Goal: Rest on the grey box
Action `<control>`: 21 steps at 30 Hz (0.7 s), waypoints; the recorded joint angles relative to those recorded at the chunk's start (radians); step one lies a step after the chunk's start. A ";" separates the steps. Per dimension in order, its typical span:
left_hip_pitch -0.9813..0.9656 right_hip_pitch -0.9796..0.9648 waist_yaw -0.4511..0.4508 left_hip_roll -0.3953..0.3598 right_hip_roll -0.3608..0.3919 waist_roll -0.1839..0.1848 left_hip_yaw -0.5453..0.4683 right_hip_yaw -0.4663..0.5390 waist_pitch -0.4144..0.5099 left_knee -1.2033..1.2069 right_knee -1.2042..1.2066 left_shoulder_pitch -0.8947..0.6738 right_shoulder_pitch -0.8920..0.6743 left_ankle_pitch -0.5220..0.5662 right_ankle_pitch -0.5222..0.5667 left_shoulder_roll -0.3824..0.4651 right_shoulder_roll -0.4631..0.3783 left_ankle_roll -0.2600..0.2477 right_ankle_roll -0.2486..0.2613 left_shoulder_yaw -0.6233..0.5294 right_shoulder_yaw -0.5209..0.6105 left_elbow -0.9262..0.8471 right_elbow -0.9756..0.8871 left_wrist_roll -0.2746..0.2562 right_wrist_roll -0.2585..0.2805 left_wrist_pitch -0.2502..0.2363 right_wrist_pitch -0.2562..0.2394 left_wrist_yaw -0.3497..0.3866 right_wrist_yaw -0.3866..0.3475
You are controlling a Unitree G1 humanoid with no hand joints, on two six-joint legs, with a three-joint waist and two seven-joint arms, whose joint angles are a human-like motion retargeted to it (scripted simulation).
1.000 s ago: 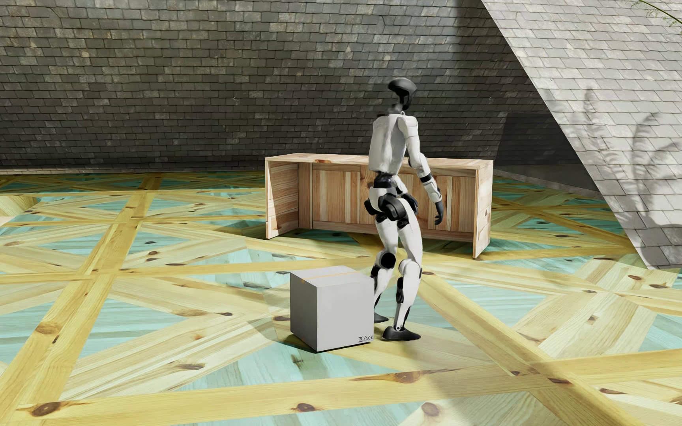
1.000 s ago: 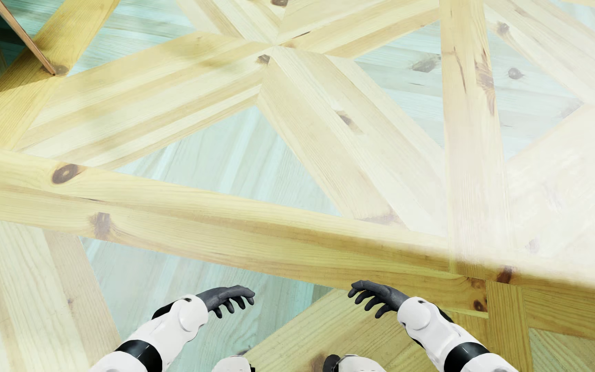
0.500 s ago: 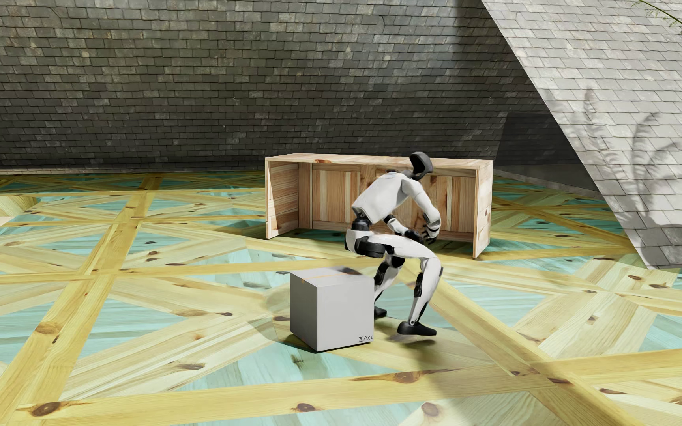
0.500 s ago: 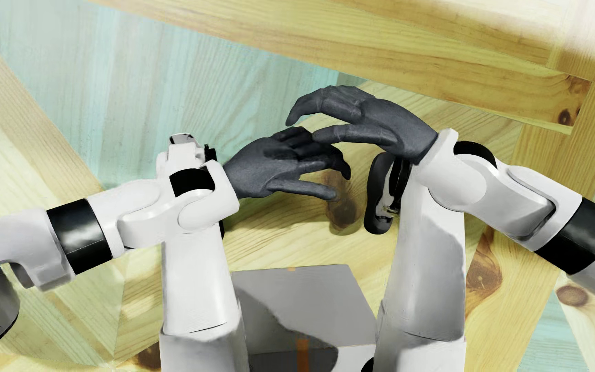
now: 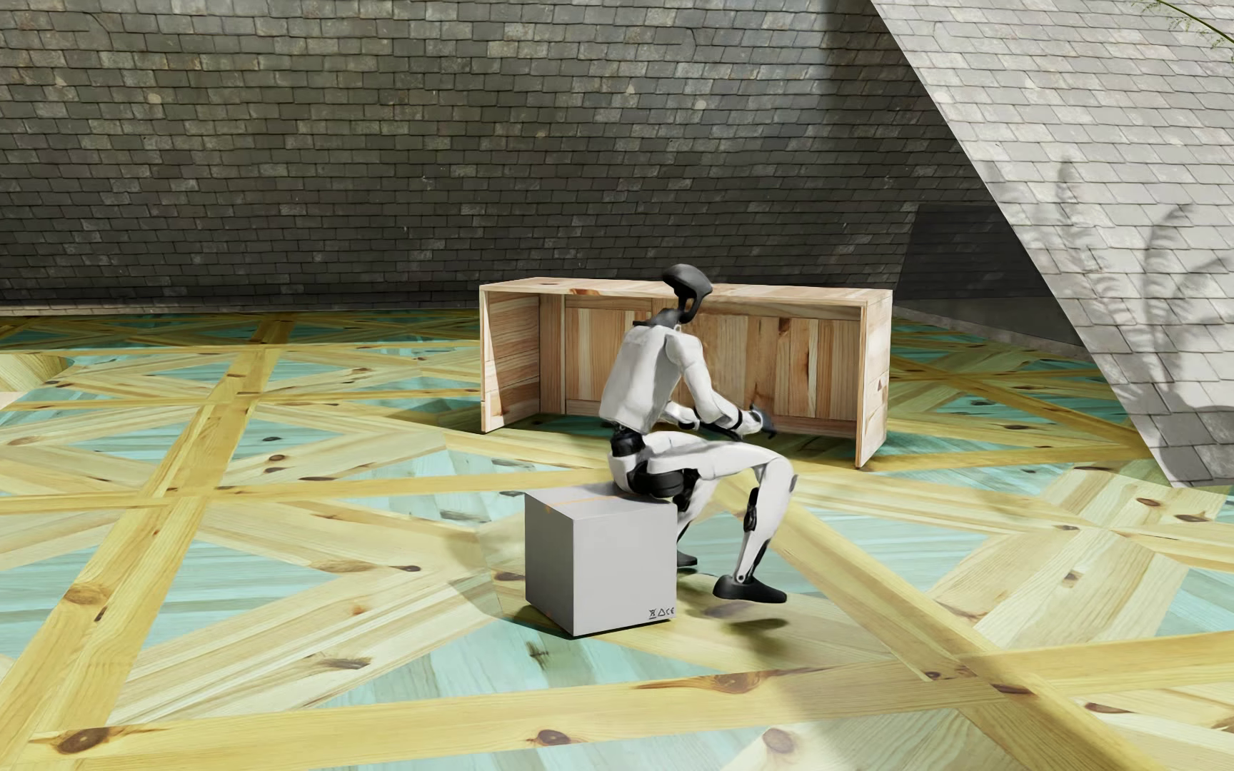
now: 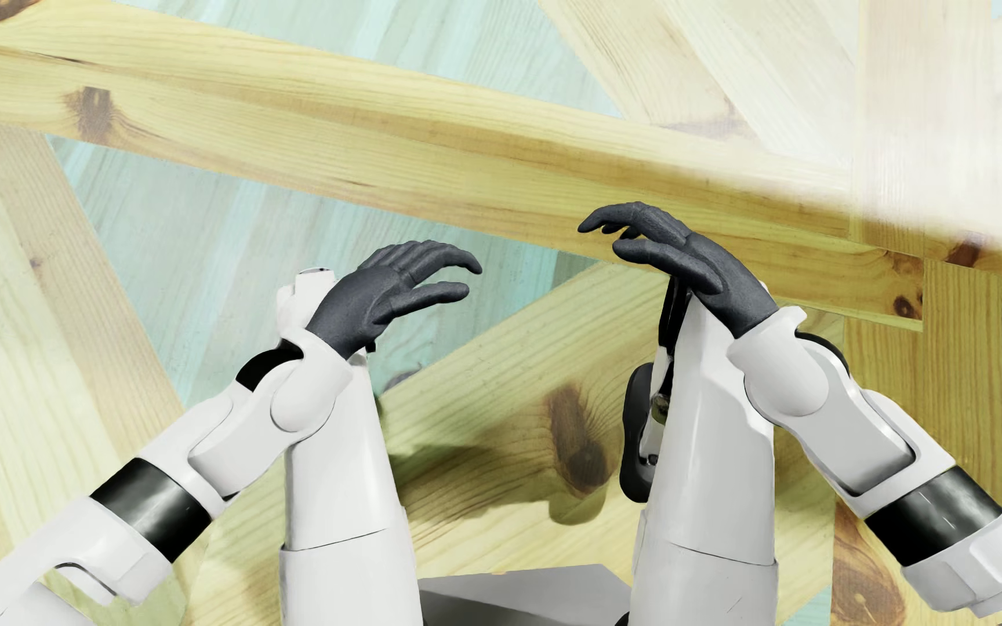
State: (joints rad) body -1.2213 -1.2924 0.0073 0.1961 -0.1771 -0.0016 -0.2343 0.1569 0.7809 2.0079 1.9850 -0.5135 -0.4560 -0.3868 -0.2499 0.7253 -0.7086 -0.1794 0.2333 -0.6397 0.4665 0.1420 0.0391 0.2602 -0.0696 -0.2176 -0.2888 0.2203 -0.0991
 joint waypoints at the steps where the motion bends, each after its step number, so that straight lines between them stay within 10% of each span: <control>1: 0.028 0.027 -0.001 0.003 0.000 -0.002 0.003 -0.002 -0.021 -0.002 -0.001 0.027 0.039 0.002 0.003 -0.041 0.062 0.001 -0.005 0.027 -0.039 0.042 0.046 0.007 -0.022 0.000 0.003 -0.022 0.009; 6: 0.134 0.117 -0.011 -0.002 0.020 -0.016 0.016 -0.007 -0.104 -0.026 -0.017 0.111 0.126 0.022 0.019 -0.191 0.315 0.014 -0.034 0.117 -0.148 0.230 0.256 0.003 -0.061 0.012 0.031 -0.059 -0.024; 14: 0.238 0.195 -0.013 -0.019 0.056 -0.034 0.032 -0.018 -0.197 -0.044 -0.021 0.244 0.201 0.042 0.035 -0.267 0.348 0.041 -0.085 0.252 -0.184 0.518 0.575 -0.193 0.074 0.136 0.105 0.000 -0.119; 17: 0.255 0.212 -0.012 -0.024 0.060 -0.038 0.035 -0.026 -0.212 -0.049 -0.028 0.314 0.245 0.050 0.044 -0.268 0.346 0.050 -0.096 0.297 -0.208 0.740 0.839 -0.246 0.078 0.211 0.194 -0.143 0.021; 21: 0.272 0.232 -0.017 -0.012 0.070 -0.043 0.042 -0.036 -0.227 -0.051 -0.034 0.409 0.315 0.049 0.046 -0.275 0.386 0.052 -0.102 0.301 -0.194 0.972 1.132 -0.061 -0.108 0.190 0.205 -0.381 0.198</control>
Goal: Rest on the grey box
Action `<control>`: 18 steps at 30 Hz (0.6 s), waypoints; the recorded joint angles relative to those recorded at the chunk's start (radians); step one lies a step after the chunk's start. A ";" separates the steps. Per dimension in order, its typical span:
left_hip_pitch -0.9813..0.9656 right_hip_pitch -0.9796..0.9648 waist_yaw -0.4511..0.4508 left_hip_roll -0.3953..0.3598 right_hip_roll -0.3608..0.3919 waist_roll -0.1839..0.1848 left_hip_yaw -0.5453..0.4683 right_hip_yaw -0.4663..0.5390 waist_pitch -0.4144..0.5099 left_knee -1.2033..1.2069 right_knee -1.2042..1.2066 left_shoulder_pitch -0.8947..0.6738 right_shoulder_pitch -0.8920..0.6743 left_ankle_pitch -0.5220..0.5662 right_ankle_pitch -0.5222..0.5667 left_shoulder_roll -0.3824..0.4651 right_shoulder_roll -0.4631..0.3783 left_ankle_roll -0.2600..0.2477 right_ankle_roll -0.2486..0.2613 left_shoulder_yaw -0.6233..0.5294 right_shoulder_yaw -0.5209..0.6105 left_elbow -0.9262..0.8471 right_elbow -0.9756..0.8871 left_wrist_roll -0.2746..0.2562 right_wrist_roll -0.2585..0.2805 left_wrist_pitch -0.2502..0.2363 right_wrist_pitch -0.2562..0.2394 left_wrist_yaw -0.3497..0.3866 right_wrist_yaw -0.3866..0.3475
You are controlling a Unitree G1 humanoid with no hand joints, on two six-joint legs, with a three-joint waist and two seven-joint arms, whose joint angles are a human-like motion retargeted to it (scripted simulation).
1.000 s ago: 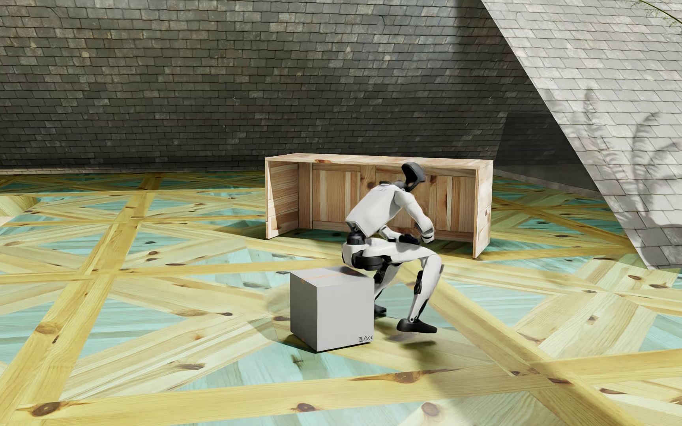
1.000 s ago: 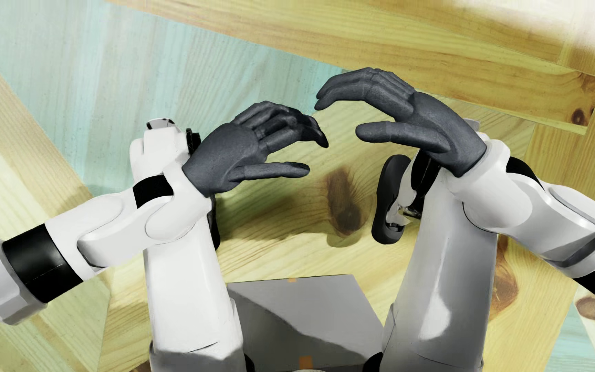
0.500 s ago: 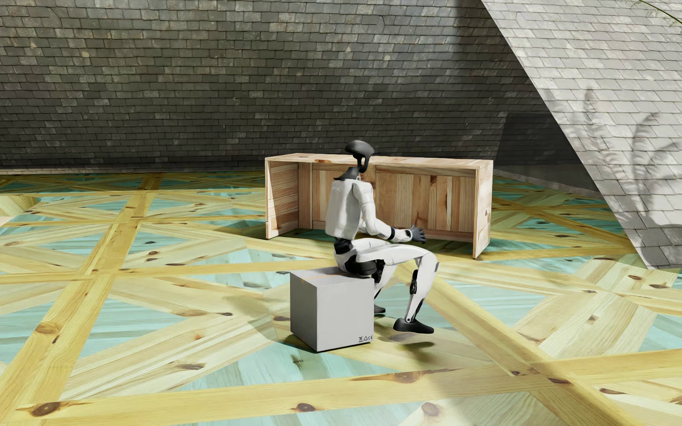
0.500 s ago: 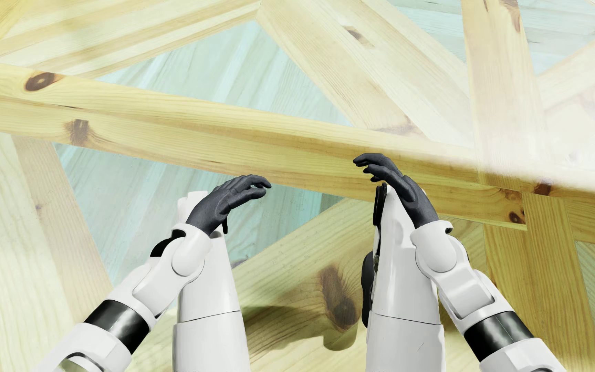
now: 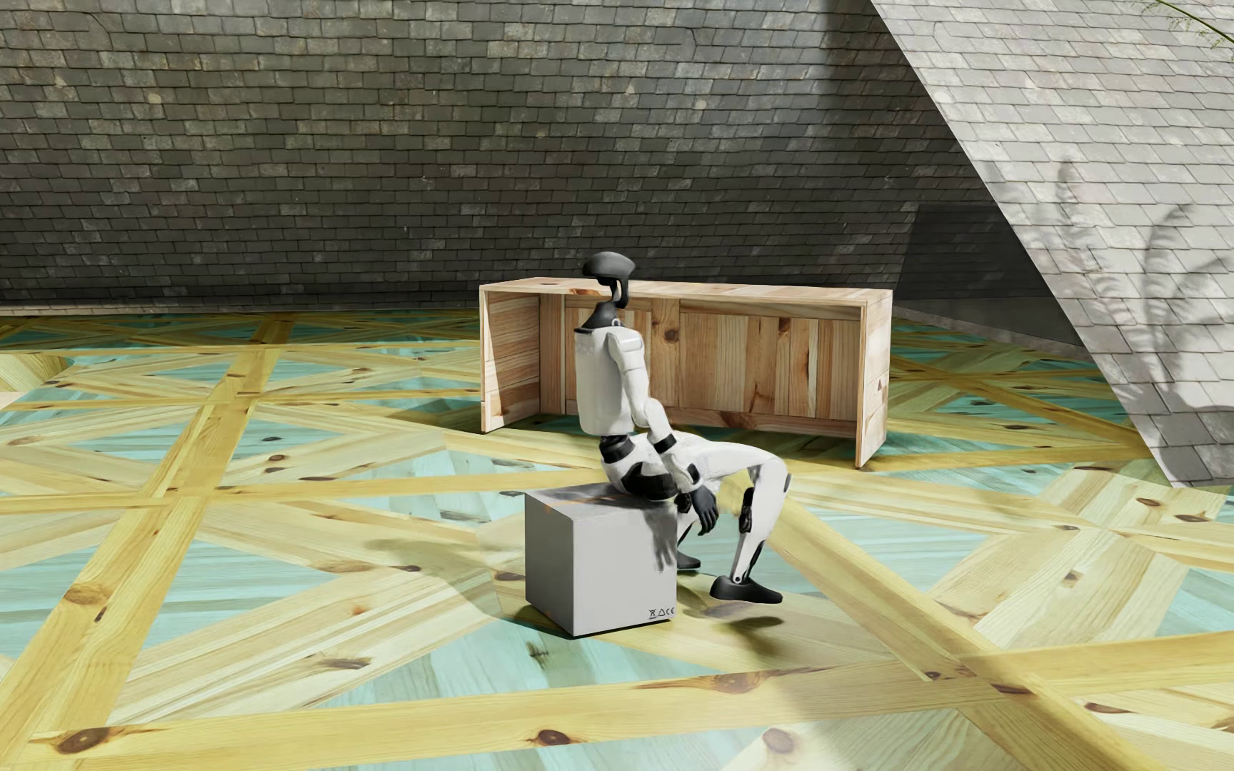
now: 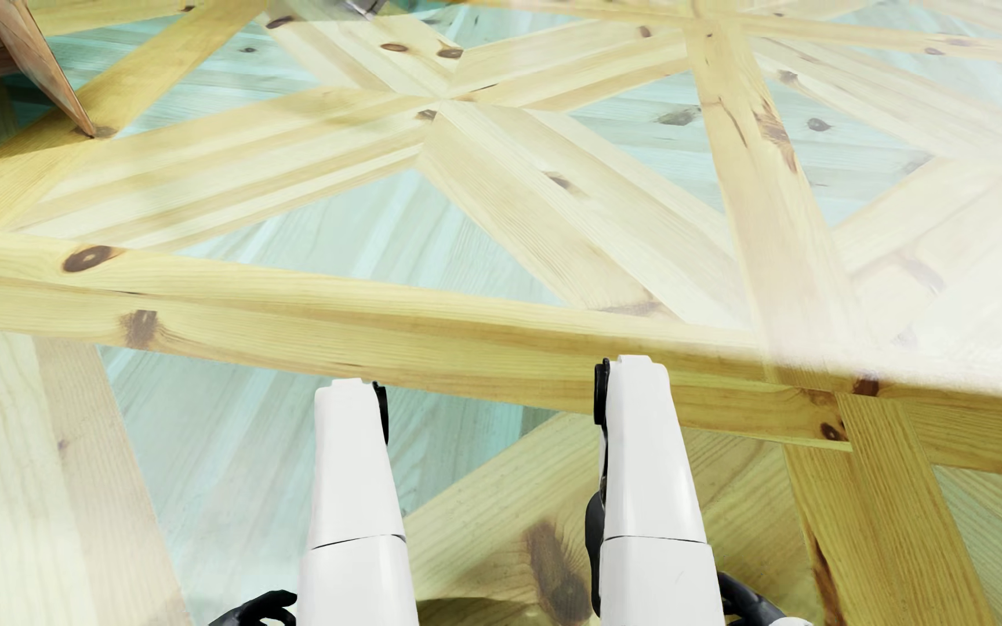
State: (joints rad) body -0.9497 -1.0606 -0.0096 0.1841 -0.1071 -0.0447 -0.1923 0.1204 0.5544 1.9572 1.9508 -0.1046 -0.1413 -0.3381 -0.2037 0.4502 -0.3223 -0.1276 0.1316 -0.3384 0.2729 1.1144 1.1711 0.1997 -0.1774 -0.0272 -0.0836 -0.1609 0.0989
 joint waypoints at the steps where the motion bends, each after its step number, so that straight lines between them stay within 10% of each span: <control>1: 0.002 0.004 0.000 0.003 0.000 0.000 0.001 -0.001 -0.002 0.000 -0.001 0.023 0.028 0.000 0.001 -0.013 0.015 0.000 0.001 0.006 -0.005 0.030 0.035 0.033 -0.030 0.002 0.006 -0.025 0.022; 7: 0.003 0.022 -0.003 0.010 0.009 0.000 -0.002 -0.004 -0.014 0.005 -0.008 0.162 0.179 0.000 0.004 -0.062 0.066 0.002 0.005 0.103 -0.058 -0.041 -0.006 -0.034 -0.049 -0.001 -0.007 -0.002 0.075; 18: 0.019 0.052 0.004 0.005 0.024 -0.009 -0.008 -0.006 0.006 0.006 -0.015 0.054 0.089 -0.002 0.008 -0.042 0.063 0.007 -0.003 0.024 0.020 -0.078 -0.076 0.002 -0.034 -0.021 -0.021 0.044 0.040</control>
State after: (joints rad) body -0.9307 -1.0083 -0.0055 0.1895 -0.0832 -0.0539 -0.2000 0.1141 0.5600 1.9633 1.9360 -0.0506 -0.0521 -0.3405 -0.1957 0.4086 -0.2595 -0.1207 0.1287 -0.3149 0.2929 1.0363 1.0954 0.2021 -0.2110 -0.0479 -0.1047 -0.1172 0.1388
